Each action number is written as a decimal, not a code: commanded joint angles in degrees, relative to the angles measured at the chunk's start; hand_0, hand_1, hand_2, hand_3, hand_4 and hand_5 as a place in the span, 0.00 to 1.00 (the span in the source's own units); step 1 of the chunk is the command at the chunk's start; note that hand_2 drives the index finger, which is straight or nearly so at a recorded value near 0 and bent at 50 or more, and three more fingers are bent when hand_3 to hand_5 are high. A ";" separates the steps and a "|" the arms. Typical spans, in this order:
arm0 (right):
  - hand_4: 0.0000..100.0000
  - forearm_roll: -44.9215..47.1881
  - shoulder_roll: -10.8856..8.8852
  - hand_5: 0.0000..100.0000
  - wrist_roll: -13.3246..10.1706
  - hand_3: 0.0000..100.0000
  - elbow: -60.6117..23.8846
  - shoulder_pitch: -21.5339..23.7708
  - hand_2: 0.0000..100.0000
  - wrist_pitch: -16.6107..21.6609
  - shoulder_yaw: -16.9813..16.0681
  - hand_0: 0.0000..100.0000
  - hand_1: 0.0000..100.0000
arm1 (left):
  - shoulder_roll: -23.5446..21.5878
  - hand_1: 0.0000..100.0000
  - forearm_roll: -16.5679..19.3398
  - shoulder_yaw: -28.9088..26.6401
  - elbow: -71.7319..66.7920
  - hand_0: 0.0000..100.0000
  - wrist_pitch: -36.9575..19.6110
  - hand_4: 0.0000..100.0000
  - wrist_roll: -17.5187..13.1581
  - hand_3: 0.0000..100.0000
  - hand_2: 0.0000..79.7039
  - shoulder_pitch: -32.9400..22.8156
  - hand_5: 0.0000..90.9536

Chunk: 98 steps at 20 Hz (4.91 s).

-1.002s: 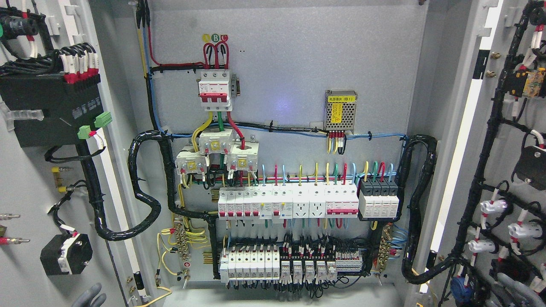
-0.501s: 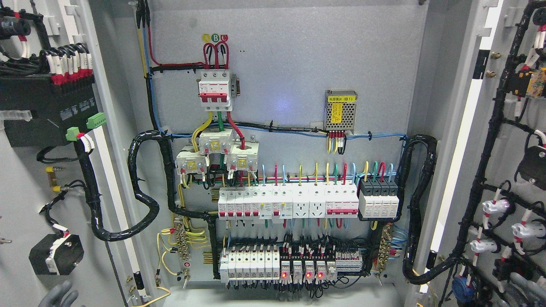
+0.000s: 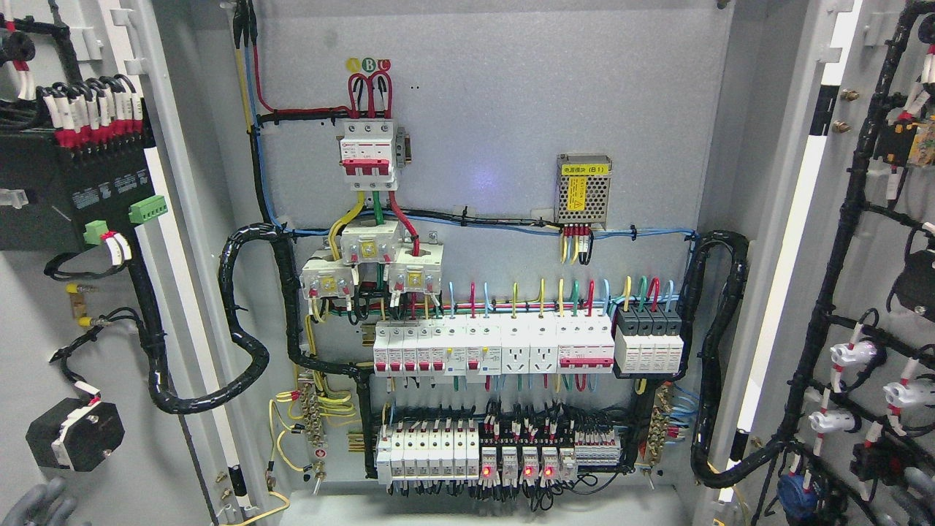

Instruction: Open door with both hands

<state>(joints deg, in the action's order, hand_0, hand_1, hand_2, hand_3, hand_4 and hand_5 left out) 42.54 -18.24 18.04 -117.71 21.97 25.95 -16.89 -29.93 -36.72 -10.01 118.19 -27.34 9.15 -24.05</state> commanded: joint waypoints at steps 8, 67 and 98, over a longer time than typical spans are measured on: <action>0.00 2.02 1.63 0.00 -0.02 0.00 0.73 0.00 0.00 -0.03 -1.22 0.19 0.00 | -4.70 0.00 -6.86 -6.07 -6.47 0.00 0.18 0.00 -0.19 0.00 0.00 -0.65 0.00; 0.00 8.17 2.42 0.00 -0.20 0.00 3.81 3.25 0.00 0.15 -10.53 0.19 0.00 | -9.36 0.00 -15.05 -9.06 -4.99 0.00 0.36 0.00 -0.36 0.00 0.00 -6.01 0.00; 0.00 5.98 -3.11 0.00 0.50 0.00 1.96 2.55 0.00 8.76 3.43 0.19 0.00 | 0.48 0.00 -1.60 8.25 -4.02 0.00 0.01 0.00 -0.54 0.00 0.00 -9.87 0.00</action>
<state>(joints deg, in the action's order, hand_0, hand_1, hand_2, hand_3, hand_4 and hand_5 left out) 50.00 -18.62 18.52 -115.74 24.57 34.64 -20.80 -32.39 -39.83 -5.75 113.95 -27.29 8.60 -34.03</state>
